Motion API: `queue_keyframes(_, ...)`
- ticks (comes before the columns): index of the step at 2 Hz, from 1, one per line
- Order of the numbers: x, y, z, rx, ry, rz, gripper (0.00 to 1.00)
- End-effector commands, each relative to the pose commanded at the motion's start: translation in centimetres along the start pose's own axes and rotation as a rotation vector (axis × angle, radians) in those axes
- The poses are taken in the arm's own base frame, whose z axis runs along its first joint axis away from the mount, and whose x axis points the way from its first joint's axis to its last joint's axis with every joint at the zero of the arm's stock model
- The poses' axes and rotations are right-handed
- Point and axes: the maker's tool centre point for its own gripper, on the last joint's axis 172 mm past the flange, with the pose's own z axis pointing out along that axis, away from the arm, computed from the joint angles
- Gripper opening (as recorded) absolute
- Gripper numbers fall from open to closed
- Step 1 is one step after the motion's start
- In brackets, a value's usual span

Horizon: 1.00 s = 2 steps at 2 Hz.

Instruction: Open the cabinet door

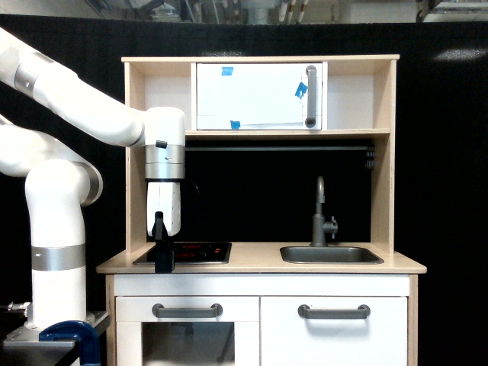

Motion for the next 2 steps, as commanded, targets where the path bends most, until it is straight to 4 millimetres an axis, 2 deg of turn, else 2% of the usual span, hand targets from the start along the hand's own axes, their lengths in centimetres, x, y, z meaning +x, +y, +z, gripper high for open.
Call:
queue_keyframes(1, 0.00, 0.00, 0.00, 0.009, 0.000, 0.000, 1.00)
queue_keyframes(2, 0.60, 0.70, 0.20, 0.009, 0.000, 0.026, 1.00)
